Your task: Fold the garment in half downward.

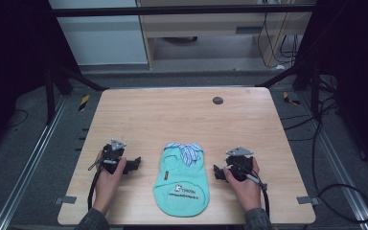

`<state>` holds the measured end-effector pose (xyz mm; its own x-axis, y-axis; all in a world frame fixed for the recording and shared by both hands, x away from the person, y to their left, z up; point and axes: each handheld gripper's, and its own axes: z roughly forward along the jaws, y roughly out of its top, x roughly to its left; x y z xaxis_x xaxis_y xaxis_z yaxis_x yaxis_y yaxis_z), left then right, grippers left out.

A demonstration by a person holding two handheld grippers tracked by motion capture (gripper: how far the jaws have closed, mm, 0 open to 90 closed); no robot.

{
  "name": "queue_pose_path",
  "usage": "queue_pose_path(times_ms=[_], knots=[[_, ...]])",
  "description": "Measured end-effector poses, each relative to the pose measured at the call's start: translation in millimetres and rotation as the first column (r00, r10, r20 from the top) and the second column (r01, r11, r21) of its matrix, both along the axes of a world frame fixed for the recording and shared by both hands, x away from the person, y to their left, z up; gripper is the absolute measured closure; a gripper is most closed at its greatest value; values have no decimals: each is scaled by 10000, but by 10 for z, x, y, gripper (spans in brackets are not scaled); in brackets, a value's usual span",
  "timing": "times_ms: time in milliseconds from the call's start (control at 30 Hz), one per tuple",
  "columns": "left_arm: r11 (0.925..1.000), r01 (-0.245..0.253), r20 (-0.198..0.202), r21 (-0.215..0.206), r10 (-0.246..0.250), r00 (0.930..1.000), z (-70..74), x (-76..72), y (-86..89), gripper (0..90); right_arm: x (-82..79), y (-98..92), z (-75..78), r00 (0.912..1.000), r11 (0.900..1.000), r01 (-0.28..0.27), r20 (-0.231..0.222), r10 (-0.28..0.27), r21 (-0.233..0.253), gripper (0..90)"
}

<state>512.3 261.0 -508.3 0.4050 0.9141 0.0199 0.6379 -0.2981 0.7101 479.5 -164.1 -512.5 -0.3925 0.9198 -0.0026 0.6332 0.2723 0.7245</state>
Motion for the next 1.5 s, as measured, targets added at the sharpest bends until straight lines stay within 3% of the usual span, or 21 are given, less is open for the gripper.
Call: queue_pose_path(times_ms=[233, 333, 367, 433, 467, 567, 600, 667, 833, 933, 1067, 1200, 1267, 1500], knots=[[10000, 27, -24, 41, -27, 10000, 1, -107, -27, 0, 3, 3, -3, 10000, 10000, -26, -3, 26, -21, 8], [9996, 286, -71, 52, -286, 9996, 7, -134, -39, 0, -7, 10, 0, 10000, 10000, 72, -10, -72, 44, 21], [9992, 388, -124, 79, -387, 9992, 20, -136, -51, 0, -12, 10, 1, 9999, 9999, 102, 48, -102, 57, 44], [9974, 703, -92, 151, -702, 9975, 78, -121, -96, 49, -19, 18, 32, 9999, 9999, 42, 116, -44, 113, 188], [9961, 883, 43, -16, -883, 9961, 126, -106, -118, 46, -10, 24, 58, 9998, 9996, -18, 197, 12, 293, 188], [9884, 1444, 294, -470, -1431, 9893, 285, -20, -207, 67, 71, 76, 164, 9982, 9974, -590, 159, 584, 419, 310], [9863, 1609, 349, -370, -1597, 9866, 329, 25, -251, 69, 125, 106, 215, 9971, 9963, -755, 147, 749, 416, 345], [9802, 1980, 190, -8, -1979, 9800, 419, 137, -354, 86, 243, 173, 308, 9932, 9935, -1137, 245, 1136, 36, 403], [9678, 2479, -221, -427, -2490, 9683, 519, 314, -556, 131, 457, 300, 416, 9864, 9860, -1638, 111, 1642, -315, 516], [9623, 2718, -342, -53, -2719, 9617, 554, 405, -687, 177, 548, 377, 439, 9843, 9840, -1766, -112, 1764, -237, 578], [9562, 2923, -550, -143, -2927, 9546, 598, 563, -832, 266, 625, 457, 416, 9805, 9810, -1938, -329, 1938, 7, 665], [9467, 3216, -615, 156, -3201, 9454, 650, 649, -934, 356, 694, 529, 421, 9793, 9799, -1979, -374, 1987, 253, 727], [9429, 3328, -740, 112, -3311, 9407, 650, 704, -984, 381, 730, 574, 436, 9766, 9771, -2113, -352, 2120, 247, 751], [9318, 3613, -1125, 349, -3555, 9279, 586, 794, -1100, 452, 833, 667, 476, 9756, 9763, -2143, -427, 2155, 315, 754]])
